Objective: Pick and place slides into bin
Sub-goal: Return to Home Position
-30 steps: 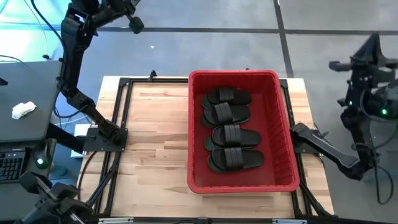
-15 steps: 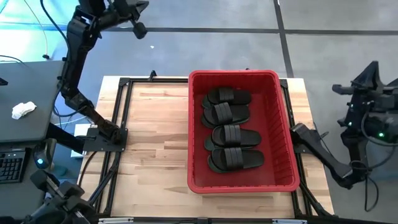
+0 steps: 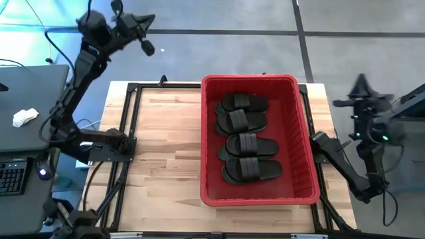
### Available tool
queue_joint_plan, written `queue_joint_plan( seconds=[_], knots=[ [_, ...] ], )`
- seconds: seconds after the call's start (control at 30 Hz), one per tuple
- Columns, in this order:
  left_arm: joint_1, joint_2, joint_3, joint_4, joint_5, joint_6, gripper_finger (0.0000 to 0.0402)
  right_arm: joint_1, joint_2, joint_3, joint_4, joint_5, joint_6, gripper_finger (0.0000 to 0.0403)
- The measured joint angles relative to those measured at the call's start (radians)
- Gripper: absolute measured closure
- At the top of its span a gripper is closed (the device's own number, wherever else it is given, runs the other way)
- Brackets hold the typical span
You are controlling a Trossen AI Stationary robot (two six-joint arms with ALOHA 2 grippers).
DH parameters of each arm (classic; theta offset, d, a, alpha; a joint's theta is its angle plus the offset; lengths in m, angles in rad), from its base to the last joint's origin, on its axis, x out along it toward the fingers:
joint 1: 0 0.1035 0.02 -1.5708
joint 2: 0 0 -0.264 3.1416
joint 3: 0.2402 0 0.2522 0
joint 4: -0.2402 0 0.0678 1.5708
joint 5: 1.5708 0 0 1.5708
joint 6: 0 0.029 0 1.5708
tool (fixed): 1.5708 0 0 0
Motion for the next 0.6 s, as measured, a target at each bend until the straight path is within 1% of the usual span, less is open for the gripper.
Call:
queue_joint_plan(
  seconds=[0.07, 0.13, 0.27, 0.4, 0.5, 0.6],
  knots=[
    [0.000, -0.050, -0.099, 0.076, 0.000, -0.021, 0.0402, 0.000, 0.002, -0.025, -0.075, -0.028, 0.053, 0.0403],
    [0.001, -0.090, -0.182, 0.139, -0.001, -0.029, 0.0402, 0.000, -0.001, -0.059, -0.112, -0.044, 0.113, 0.0403],
    [0.000, -0.163, -0.313, 0.236, -0.004, -0.058, 0.0401, 0.000, -0.011, -0.167, -0.113, -0.103, 0.179, 0.0403],
    [0.000, -0.201, -0.427, 0.292, -0.012, -0.099, 0.0401, 0.000, -0.019, -0.277, -0.056, -0.113, 0.229, 0.0403],
    [0.000, -0.226, -0.485, 0.343, -0.011, -0.127, 0.0401, 0.000, -0.018, -0.351, 0.020, -0.109, 0.259, 0.0403],
    [0.000, -0.232, -0.531, 0.346, -0.009, -0.142, 0.0401, 0.000, -0.019, -0.407, 0.085, -0.106, 0.295, 0.0403]
  ],
)
